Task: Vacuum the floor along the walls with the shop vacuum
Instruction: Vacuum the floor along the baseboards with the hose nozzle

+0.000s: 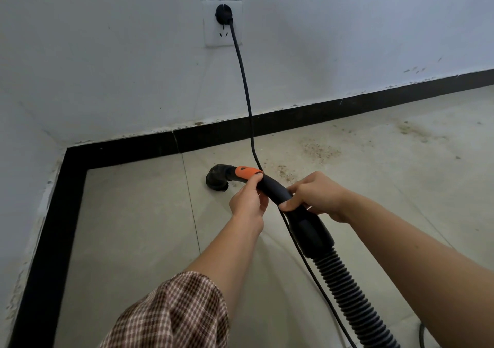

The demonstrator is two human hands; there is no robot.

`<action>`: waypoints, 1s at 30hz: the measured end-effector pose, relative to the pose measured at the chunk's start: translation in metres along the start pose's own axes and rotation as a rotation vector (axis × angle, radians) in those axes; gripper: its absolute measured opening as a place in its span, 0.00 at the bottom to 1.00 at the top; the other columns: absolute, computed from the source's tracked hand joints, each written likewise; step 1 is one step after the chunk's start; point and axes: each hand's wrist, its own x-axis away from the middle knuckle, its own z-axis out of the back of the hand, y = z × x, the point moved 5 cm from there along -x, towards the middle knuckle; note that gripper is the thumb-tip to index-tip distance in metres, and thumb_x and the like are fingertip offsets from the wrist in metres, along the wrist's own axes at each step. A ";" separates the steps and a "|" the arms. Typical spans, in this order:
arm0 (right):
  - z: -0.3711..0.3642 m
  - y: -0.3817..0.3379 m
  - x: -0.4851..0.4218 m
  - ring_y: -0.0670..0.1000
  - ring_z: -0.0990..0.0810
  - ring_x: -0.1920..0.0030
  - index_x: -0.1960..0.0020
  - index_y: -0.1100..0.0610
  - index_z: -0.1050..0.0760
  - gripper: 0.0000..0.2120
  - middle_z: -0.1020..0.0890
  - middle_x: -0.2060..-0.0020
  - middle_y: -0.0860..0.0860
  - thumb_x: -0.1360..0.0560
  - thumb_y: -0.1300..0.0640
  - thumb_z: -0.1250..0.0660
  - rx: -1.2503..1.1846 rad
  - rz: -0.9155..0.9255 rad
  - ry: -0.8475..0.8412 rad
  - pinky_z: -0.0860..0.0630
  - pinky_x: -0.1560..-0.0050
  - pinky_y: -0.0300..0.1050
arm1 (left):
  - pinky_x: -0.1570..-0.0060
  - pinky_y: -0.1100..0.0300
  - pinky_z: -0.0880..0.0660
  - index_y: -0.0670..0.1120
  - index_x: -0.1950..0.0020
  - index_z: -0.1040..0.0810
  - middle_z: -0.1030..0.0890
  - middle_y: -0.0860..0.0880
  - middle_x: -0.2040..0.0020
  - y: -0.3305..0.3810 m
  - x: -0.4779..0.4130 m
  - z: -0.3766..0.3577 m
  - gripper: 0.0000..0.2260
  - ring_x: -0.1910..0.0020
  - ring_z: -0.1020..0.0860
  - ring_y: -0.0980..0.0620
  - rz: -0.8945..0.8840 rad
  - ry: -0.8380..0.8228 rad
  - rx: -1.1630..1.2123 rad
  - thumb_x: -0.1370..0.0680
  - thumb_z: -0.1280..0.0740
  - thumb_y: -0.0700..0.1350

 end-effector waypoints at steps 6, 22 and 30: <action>-0.010 -0.005 -0.012 0.57 0.15 0.59 0.55 0.62 0.15 0.09 0.15 0.59 0.59 0.35 0.64 0.23 0.001 0.017 0.021 0.17 0.61 0.45 | 0.44 0.53 0.21 0.43 0.51 0.21 0.17 0.45 0.52 0.012 -0.016 0.004 0.07 0.49 0.19 0.47 -0.032 -0.010 -0.039 0.26 0.26 0.42; -0.023 -0.028 -0.031 0.61 0.15 0.58 0.58 0.59 0.15 0.06 0.15 0.61 0.60 0.34 0.64 0.24 -0.046 0.066 0.100 0.16 0.55 0.52 | 0.47 0.54 0.22 0.43 0.44 0.22 0.17 0.44 0.48 0.039 -0.054 -0.003 0.12 0.45 0.20 0.46 -0.085 -0.067 -0.080 0.26 0.28 0.44; -0.032 -0.033 -0.044 0.57 0.15 0.60 0.57 0.54 0.15 0.07 0.14 0.63 0.56 0.34 0.63 0.24 -0.093 0.084 0.123 0.16 0.55 0.51 | 0.58 0.57 0.24 0.44 0.51 0.22 0.18 0.46 0.53 0.049 -0.072 -0.005 0.06 0.52 0.21 0.50 -0.094 -0.069 -0.073 0.26 0.28 0.43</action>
